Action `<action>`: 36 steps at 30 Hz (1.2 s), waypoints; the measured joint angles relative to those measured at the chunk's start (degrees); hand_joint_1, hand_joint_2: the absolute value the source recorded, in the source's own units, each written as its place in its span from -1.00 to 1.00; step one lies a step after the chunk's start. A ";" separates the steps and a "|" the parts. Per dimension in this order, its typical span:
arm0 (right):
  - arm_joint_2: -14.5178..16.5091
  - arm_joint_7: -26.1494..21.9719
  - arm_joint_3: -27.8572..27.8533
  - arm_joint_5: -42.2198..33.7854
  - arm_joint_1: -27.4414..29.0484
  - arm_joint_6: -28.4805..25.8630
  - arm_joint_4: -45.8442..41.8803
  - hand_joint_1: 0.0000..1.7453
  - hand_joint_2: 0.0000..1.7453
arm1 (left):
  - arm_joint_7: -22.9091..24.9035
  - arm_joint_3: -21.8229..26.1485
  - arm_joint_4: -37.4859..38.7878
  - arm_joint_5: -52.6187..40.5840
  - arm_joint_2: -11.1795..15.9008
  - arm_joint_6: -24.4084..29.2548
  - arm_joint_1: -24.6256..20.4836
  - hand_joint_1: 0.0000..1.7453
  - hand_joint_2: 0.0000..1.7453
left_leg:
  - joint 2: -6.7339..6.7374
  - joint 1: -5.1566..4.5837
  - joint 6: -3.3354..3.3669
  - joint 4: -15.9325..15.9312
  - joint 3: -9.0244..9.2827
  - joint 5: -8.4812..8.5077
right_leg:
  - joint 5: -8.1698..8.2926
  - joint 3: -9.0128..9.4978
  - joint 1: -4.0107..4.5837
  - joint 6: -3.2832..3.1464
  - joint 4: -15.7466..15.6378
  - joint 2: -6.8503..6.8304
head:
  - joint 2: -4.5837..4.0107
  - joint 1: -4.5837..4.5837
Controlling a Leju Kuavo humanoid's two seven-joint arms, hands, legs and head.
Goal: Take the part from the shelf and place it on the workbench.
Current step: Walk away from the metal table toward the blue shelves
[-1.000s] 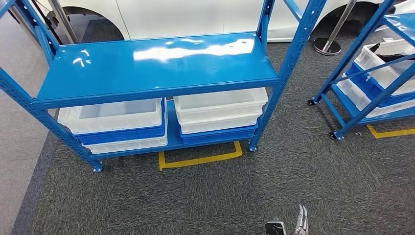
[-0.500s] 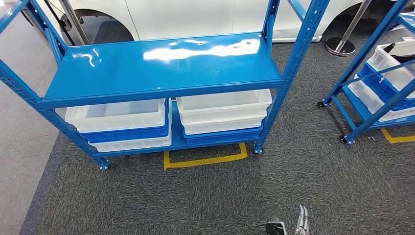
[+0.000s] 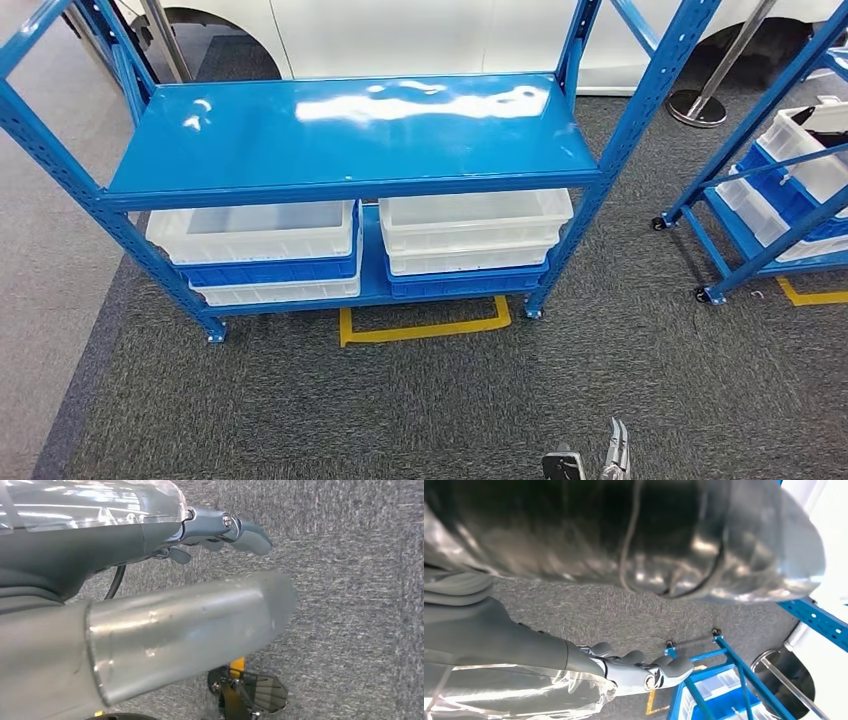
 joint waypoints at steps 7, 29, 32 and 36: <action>-0.01 0.00 -0.02 -0.01 -0.04 -0.02 -0.02 -1.00 -1.00 | 0.01 0.00 0.00 0.00 -0.08 -0.02 -0.02 -1.00 -1.00 | -0.48 -0.69 -0.54 0.27 0.19 -0.25 | 7.74 6.09 0.85 -2.03 -13.70 0.41 | 0.00 -0.01; -0.10 36.93 -10.25 -8.37 0.47 28.24 5.19 -1.00 -1.00 | 0.89 0.22 -1.01 2.93 6.49 -8.85 0.78 -1.00 -1.00 | -0.09 0.63 -0.50 -0.16 0.87 -0.78 | 2.39 2.63 0.14 -0.26 -5.53 0.05 | 0.00 0.15; -0.13 43.73 -17.06 -6.45 0.50 30.25 9.18 -1.00 -1.00 | 0.80 0.54 -2.16 2.43 5.95 -4.07 1.19 -1.00 -1.00 | -0.25 0.25 -0.18 -0.06 1.08 -1.11 | 0.54 -2.11 -0.05 -0.06 2.24 0.14 | 0.00 0.19; -0.18 38.10 -20.48 -6.56 -1.38 28.79 12.72 -1.00 -1.00 | 0.39 0.61 -2.29 1.80 1.10 2.91 0.89 -1.00 -1.00 | -0.26 -0.14 -0.60 0.10 2.04 -2.09 | 8.14 2.71 0.36 -1.06 -9.63 0.25 | 0.00 0.25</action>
